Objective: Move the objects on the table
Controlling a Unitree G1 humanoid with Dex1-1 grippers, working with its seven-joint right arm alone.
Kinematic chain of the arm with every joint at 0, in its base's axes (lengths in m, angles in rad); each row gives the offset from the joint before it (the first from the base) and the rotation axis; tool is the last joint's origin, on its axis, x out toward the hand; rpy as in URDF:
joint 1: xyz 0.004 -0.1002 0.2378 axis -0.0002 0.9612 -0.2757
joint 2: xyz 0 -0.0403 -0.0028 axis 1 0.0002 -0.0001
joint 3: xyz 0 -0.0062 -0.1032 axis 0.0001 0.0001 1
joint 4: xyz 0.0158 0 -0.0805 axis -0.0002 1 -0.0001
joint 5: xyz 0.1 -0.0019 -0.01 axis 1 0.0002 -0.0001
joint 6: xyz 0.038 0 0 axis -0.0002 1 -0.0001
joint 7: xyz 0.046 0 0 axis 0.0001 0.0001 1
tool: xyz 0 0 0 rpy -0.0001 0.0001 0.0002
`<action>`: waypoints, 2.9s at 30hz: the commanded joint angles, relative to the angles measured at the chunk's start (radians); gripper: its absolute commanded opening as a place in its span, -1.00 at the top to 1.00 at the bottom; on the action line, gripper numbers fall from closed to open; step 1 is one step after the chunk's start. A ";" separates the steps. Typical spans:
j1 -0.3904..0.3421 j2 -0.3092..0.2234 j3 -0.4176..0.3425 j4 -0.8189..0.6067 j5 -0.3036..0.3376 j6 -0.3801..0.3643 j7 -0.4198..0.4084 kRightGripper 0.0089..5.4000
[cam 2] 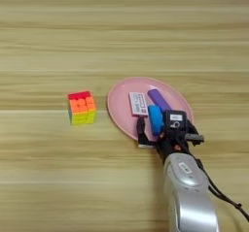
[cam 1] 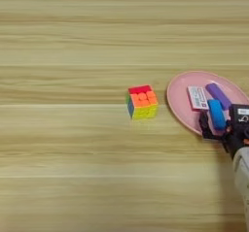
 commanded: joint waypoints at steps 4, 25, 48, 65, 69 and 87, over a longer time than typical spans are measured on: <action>-0.049 -0.036 0.010 0.024 -0.014 -0.033 0.006 -0.99; -0.052 -0.050 0.017 0.083 -0.013 -0.050 0.015 -0.44; -0.052 -0.049 0.013 0.068 -0.007 -0.052 0.018 0.48; -0.059 -0.030 0.015 0.031 0.022 -0.076 0.028 0.48; -0.058 -0.026 0.015 0.023 0.026 -0.079 0.030 0.48; -0.057 -0.014 -0.003 -0.046 0.045 -0.106 0.041 0.48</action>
